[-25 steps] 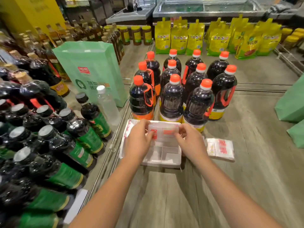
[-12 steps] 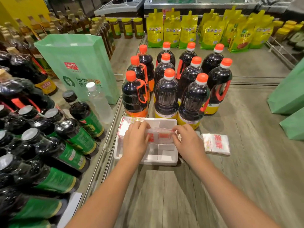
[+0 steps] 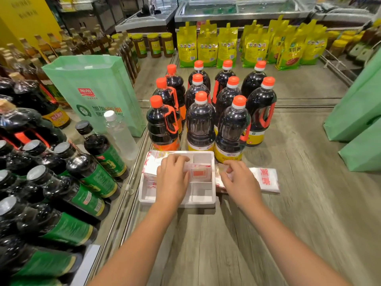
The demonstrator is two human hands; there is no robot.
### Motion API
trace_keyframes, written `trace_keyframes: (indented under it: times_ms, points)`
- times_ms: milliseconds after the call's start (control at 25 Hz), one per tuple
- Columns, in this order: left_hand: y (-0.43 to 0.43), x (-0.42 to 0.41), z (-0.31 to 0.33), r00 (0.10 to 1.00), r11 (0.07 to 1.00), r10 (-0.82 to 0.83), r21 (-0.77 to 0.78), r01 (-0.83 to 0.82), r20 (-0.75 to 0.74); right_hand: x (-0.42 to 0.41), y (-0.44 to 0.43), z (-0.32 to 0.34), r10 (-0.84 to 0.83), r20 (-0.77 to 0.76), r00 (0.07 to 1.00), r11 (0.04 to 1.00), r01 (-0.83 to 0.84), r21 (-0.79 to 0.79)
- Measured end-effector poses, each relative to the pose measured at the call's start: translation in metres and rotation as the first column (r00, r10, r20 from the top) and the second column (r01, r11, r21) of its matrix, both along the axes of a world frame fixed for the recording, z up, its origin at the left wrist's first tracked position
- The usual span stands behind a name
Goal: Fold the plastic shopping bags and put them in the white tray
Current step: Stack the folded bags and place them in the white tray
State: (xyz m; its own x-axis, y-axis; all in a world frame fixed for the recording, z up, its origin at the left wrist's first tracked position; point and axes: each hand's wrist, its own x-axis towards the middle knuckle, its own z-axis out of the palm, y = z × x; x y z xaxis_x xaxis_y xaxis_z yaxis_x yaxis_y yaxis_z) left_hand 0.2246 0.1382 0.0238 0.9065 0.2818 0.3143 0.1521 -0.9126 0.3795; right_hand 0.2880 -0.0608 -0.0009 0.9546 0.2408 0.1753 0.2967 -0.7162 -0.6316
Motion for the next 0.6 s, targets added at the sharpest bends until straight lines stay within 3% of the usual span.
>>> trace_keyframes:
  times_ms: [160,320,440,600]
  points:
    - [-0.037,0.009,0.009,0.987,0.989,-0.147,0.019,0.147,0.063,0.004,-0.05,-0.005,-0.128,-0.046,0.991,0.989,0.13,0.064]
    - [-0.096,0.024,0.005,0.953,0.952,-0.303,-0.033,0.303,0.002,0.015,-0.103,-0.009,-0.303,-0.148,0.941,0.952,0.307,0.006]
    - [-0.132,0.039,-0.009,0.92,0.921,-0.389,0.004,0.39,-0.034,0.024,-0.124,-0.013,-0.33,-0.208,0.921,0.944,0.328,-0.044]
    - [-0.156,0.063,-0.02,0.884,0.903,-0.377,0.103,0.417,-0.275,0.035,-0.132,-0.019,-0.32,-0.269,0.909,0.947,0.307,-0.089]
